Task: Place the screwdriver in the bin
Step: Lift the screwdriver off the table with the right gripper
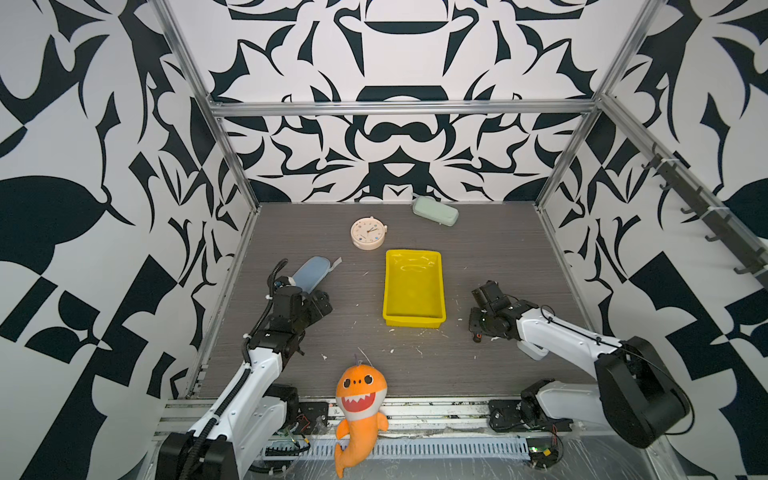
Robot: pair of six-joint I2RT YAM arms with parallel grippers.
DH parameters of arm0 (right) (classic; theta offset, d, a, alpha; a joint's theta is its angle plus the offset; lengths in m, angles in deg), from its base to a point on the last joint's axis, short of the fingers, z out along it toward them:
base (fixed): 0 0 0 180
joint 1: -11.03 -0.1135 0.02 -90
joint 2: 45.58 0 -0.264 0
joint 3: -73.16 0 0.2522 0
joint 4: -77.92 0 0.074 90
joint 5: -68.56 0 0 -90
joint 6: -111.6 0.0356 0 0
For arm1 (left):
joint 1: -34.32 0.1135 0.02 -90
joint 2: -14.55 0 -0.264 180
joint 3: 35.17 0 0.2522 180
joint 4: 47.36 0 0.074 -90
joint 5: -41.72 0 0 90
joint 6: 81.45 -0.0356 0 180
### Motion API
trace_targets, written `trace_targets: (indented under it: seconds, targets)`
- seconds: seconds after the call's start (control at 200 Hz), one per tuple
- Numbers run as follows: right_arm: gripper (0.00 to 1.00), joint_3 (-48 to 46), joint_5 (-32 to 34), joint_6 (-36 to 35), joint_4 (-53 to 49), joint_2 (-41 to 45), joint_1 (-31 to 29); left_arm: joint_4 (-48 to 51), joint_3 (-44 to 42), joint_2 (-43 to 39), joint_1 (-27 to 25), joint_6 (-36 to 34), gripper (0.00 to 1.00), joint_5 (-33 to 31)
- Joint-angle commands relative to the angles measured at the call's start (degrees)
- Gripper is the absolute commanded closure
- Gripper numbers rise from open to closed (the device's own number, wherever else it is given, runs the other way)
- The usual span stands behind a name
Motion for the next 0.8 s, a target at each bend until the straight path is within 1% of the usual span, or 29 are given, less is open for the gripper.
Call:
trace_targets:
  seconds: [0.0, 0.165, 0.255, 0.295, 0.33, 0.385, 0.48, 0.65, 0.69, 0.705, 0.735, 0.795]
  targets:
    - [0.77, 0.97, 0.94, -0.15, -0.26, 0.38, -0.34, -0.85, 1.78, -0.29, 0.02, -0.87, 0.0, 1.51]
    - [0.7, 2.58, 0.5, -0.52, -1.2, -2.35, -0.41, -0.3, 1.01, -2.18, 0.05, 0.0, 0.0, 0.53]
    - [0.7, 3.24, 0.6, -0.56, -1.68, -3.4, -0.56, -0.28, 0.79, -2.77, 0.02, 0.21, 0.0, 0.28]
    - [0.73, 3.34, 0.71, -0.54, -1.75, -3.49, -0.71, -0.24, 0.7, -2.86, 0.02, 0.21, 0.0, 0.19]
    - [0.79, 3.34, 0.83, -0.54, -1.83, -3.45, -0.73, -0.15, 0.74, -2.95, 0.02, 0.17, 0.0, 0.14]
    - [0.84, 3.19, 1.15, -0.45, -1.92, -2.94, -0.8, -0.02, 0.81, -2.95, 0.02, 0.27, 0.0, 0.1]
    - [0.93, 2.2, 1.28, -0.62, -1.71, -0.29, -0.83, -0.01, 0.82, -2.82, 0.02, 0.36, 0.0, -0.12]
    - [0.98, 0.42, 2.21, -0.58, -1.67, 9.37, -0.82, -0.12, 0.79, -2.34, 0.02, 0.96, 0.0, -0.35]
    - [0.98, 1.43, 2.3, -0.41, -2.17, 11.83, -0.82, 0.05, 0.82, -2.25, 0.02, 1.0, 0.0, -0.34]
    - [0.98, 1.94, 4.2, -0.33, -2.41, 12.65, -0.83, 0.13, 0.87, -2.29, 0.02, 1.0, 0.01, -0.34]
    - [0.98, 2.86, 5.01, -0.14, -2.5, 14.43, -0.82, 0.24, 0.87, -2.38, 0.02, 1.08, 0.0, -0.44]
    - [0.99, 5.21, 5.3, 0.59, -1.74, 16.47, -0.83, 0.23, 0.8, -2.64, 0.02, 1.16, 0.0, -0.65]
